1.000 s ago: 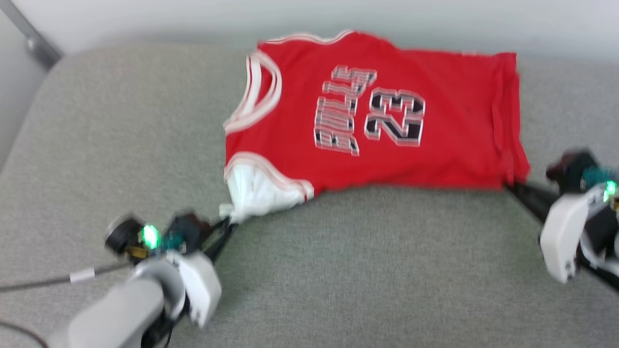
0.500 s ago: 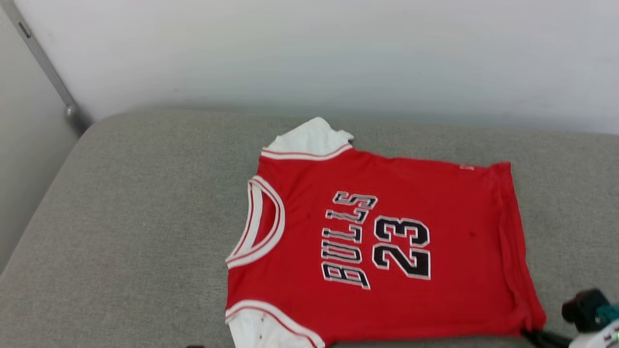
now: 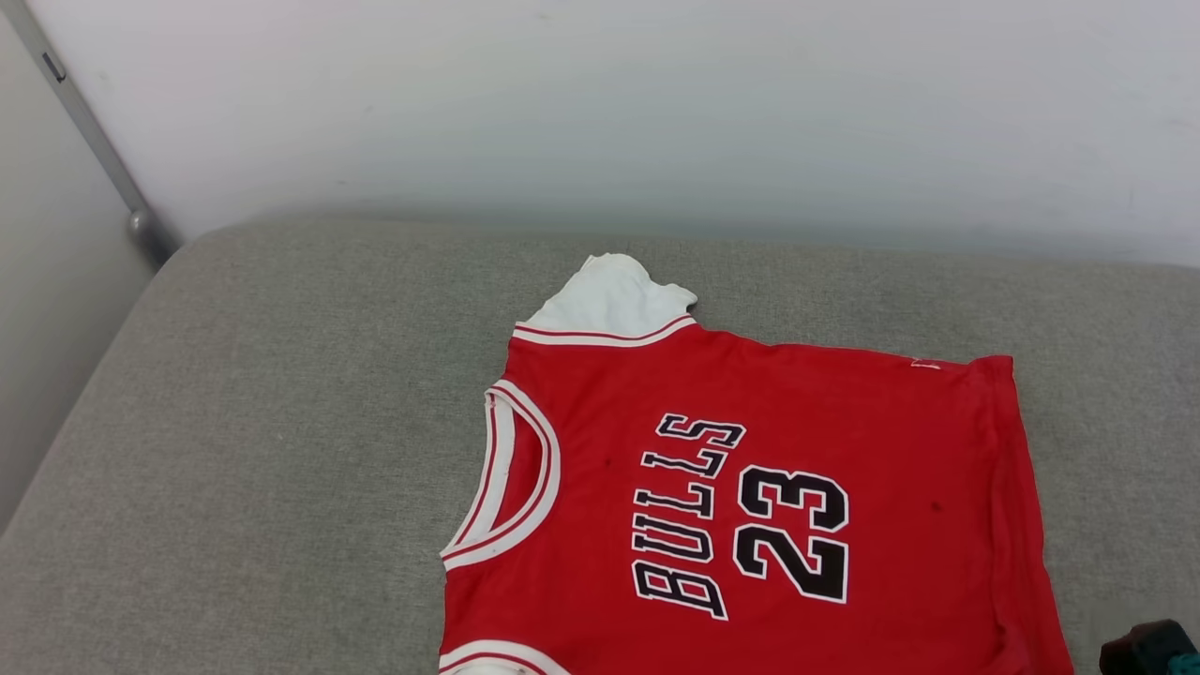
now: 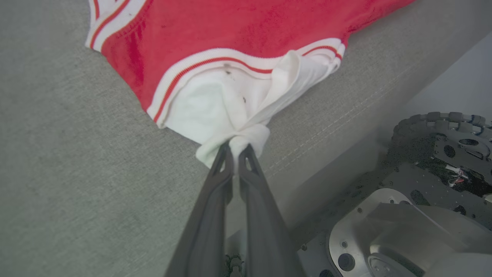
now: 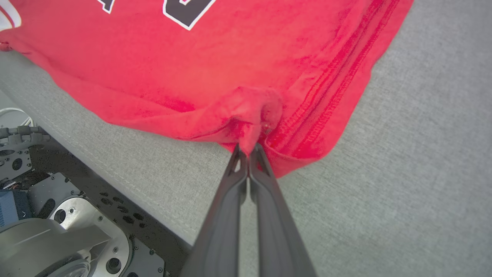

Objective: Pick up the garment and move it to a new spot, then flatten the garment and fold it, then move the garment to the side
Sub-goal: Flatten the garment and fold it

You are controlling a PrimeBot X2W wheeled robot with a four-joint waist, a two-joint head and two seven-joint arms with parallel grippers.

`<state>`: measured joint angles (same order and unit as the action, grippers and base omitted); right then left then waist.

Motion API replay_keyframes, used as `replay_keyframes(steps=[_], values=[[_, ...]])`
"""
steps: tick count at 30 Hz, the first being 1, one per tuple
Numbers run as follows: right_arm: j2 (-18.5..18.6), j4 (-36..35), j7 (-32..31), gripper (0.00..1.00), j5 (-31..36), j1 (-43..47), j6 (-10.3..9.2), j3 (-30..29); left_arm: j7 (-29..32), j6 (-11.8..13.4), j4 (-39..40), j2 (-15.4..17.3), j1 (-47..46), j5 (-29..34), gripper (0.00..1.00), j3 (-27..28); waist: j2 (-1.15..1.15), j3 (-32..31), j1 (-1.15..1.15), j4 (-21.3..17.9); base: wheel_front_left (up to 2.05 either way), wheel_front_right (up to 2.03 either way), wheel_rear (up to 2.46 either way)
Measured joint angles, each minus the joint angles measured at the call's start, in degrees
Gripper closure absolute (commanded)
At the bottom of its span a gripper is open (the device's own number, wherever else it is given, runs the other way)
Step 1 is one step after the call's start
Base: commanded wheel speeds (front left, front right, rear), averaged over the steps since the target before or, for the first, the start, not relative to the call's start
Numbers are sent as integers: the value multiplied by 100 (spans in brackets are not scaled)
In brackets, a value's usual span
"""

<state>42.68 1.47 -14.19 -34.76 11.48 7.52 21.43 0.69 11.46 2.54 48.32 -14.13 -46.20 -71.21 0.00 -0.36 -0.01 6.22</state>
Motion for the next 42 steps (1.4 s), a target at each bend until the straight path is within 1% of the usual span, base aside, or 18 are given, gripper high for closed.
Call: replay_keyframes(steps=[6,7,9,15,19,25,31,35,39,40,41,42], values=[[-163,-345,-152,100,182,-25,0,-408,132,-293,-138,79,-768,299,100,174,0,148,1,-57,0,0,0],[-190,-445,-158,100,204,-105,0,-537,201,-433,-201,70,-1092,417,100,237,0,224,1,-77,0,0,0],[-211,-524,-178,100,218,-191,0,-650,256,-609,-311,57,-1439,545,100,289,0,322,1,-97,0,0,0],[-248,-694,-230,100,263,-583,0,-829,377,-1107,-805,-160,-2405,804,100,446,0,738,2,-188,0,0,0],[-248,-691,-256,100,333,-928,0,-843,464,-1316,-1124,-318,-2929,881,100,541,0,1086,2,-273,0,0,0],[-242,-476,-402,100,394,-1459,0,-658,544,-1556,-1682,-546,-3413,982,100,533,0,1637,2,-389,0,0,0],[-237,-69,-422,100,399,-1851,0,-379,464,-1756,-2395,-869,-3549,960,100,349,0,2091,2,-439,0,0,0],[-207,86,-337,100,349,-1978,0,-238,275,-1816,-2748,-1067,-3593,910,100,258,0,2182,2,-416,0,0,0],[-175,199,-209,100,294,-2028,1,-160,36,-1852,-3091,-1232,-3601,865,100,148,0,2057,2,-400,0,0,0],[-175,230,-182,96,293,-2034,2,-152,-12,-1855,-3169,-1276,-3600,854,79,130,0,2009,2,-395,0,0,0],[-175,253,-151,66,293,-2033,2,-145,-56,-1861,-3233,-1301,-3599,812,0,120,0,1952,2,-389,0,0,0],[-172,261,-137,0,293,-2029,1,-143,-92,-1863,-3276,-1316,-3593,777,0,115,0,1887,2,-381,0,0,0]])
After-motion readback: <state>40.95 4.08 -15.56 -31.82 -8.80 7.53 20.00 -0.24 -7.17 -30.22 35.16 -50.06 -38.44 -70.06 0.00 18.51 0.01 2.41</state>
